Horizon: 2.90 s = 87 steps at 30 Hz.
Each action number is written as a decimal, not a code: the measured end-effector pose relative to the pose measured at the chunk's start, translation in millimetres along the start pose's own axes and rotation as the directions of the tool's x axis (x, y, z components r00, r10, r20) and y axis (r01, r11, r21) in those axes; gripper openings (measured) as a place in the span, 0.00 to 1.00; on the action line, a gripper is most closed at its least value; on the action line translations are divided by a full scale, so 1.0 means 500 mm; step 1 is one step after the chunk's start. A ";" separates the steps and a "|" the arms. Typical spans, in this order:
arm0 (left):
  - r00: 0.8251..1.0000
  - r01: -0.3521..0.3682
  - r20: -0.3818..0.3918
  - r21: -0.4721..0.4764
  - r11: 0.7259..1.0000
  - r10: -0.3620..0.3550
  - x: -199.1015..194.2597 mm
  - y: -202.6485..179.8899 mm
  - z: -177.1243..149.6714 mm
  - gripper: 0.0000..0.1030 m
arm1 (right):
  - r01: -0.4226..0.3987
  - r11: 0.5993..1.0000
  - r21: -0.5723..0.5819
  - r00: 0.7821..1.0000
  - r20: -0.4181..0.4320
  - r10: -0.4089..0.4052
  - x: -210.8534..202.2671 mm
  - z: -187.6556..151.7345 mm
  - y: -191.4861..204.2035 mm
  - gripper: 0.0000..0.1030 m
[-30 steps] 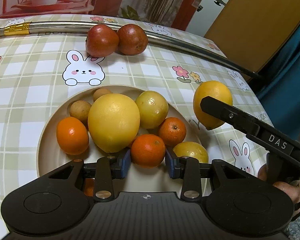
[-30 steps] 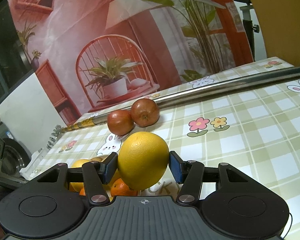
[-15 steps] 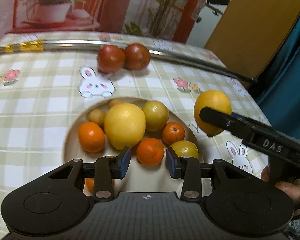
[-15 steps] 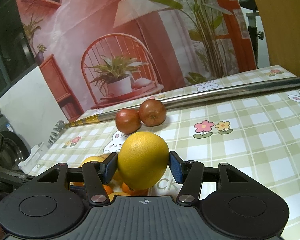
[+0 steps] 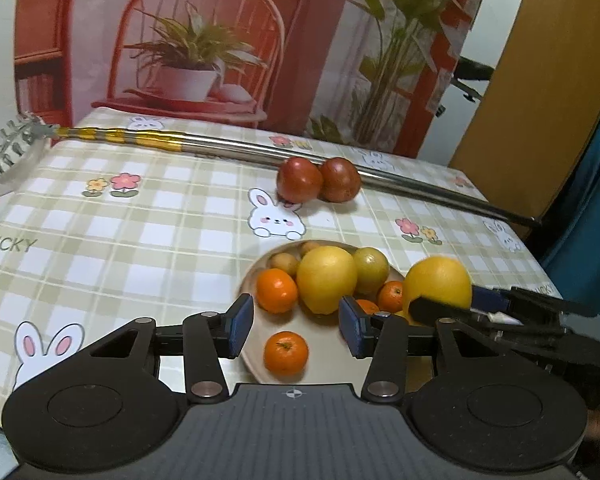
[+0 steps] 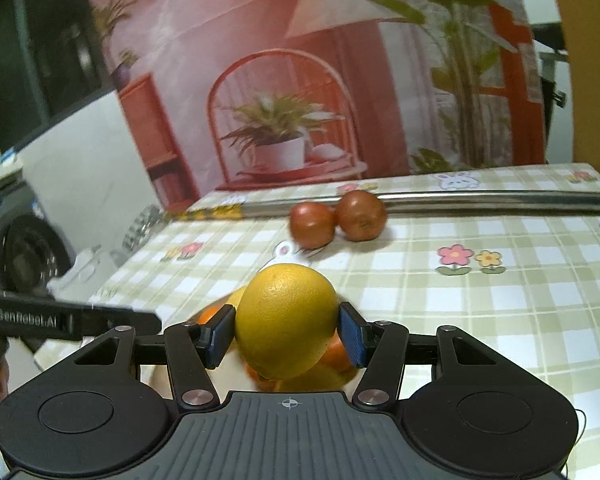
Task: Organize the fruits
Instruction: 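Lower the large yellow grapefruit onto the plate rim with the right tool, then open the right tool to release the grapefruit onto the plate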
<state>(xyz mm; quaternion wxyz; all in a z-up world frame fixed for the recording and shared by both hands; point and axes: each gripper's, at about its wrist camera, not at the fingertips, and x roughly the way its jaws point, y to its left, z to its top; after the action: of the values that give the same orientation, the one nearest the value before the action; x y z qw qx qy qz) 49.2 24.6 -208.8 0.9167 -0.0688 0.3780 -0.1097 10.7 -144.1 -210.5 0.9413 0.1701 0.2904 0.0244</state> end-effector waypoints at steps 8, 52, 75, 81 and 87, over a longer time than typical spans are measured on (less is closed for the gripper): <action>1.000 -0.029 -0.005 -0.026 0.999 0.029 0.012 0.019 -0.007 0.48 | -0.033 0.994 -0.109 0.996 -0.085 0.024 0.021 -0.019 0.074 0.50; 0.997 -0.079 -0.011 -0.020 0.997 0.078 0.008 0.021 -0.017 0.49 | -0.014 0.989 -0.148 0.956 -0.291 -0.030 0.067 -0.060 0.083 0.50; 0.996 -0.085 -0.010 -0.024 0.996 0.085 0.007 0.020 -0.017 0.53 | 0.005 0.985 -0.175 0.958 -0.282 -0.055 0.057 -0.059 0.087 0.50; 0.996 -0.085 -0.009 -0.024 0.996 0.085 0.007 0.020 -0.017 0.53 | 0.005 0.982 -0.189 0.965 -0.256 -0.054 0.048 -0.054 0.089 0.50; 0.996 -0.086 -0.008 -0.023 0.996 0.086 0.007 0.020 -0.017 0.53 | 0.027 0.976 -0.218 0.977 -0.200 -0.071 0.033 -0.047 0.096 0.50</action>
<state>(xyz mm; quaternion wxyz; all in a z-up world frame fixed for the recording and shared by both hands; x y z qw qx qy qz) 46.9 33.0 -219.1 0.9183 -0.0630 0.3852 -0.0660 13.9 -89.4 -221.8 0.9193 0.0573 0.3863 0.0496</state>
